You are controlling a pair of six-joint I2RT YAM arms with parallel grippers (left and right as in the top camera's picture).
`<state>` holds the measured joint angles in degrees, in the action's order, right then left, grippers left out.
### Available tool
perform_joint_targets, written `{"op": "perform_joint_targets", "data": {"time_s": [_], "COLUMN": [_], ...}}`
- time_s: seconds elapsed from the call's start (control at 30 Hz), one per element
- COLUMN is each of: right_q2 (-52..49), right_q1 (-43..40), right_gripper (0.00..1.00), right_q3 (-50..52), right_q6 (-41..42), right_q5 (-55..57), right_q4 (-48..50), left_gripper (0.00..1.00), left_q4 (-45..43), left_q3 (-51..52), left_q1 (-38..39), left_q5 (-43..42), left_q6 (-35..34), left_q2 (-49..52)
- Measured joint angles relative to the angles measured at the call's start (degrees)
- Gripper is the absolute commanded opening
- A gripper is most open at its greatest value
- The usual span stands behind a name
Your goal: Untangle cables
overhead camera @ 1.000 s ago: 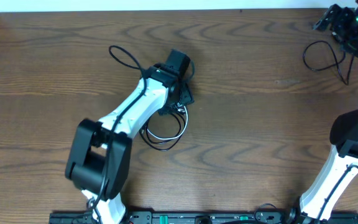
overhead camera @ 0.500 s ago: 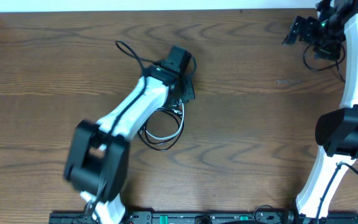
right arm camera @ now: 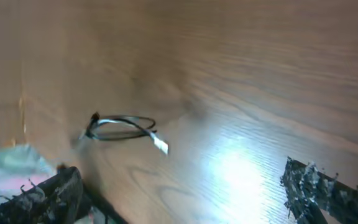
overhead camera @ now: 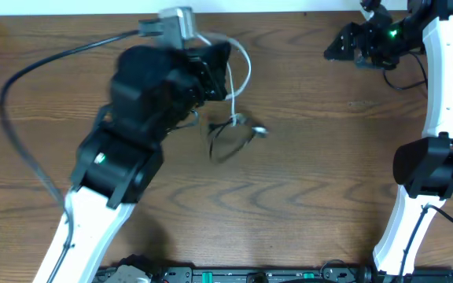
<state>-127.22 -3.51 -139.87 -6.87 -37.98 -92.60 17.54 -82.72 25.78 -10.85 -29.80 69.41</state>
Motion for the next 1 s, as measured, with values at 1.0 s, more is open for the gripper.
{"op": "perform_joint_targets", "data": {"time_s": [1.0], "right_q2": [0.17], "right_q1": [19.69], "right_gripper": [0.97], "right_q3": [18.05], "right_q6": [-1.53], "right_q5": [-0.15], "right_q4": [11.87], "left_gripper": [0.07], "left_q4": [-14.4], "left_q3": [-0.02], "left_q1": [-0.46], "left_q5": [2.21], "left_q6": [-4.74], "left_q2": [-0.83]}}
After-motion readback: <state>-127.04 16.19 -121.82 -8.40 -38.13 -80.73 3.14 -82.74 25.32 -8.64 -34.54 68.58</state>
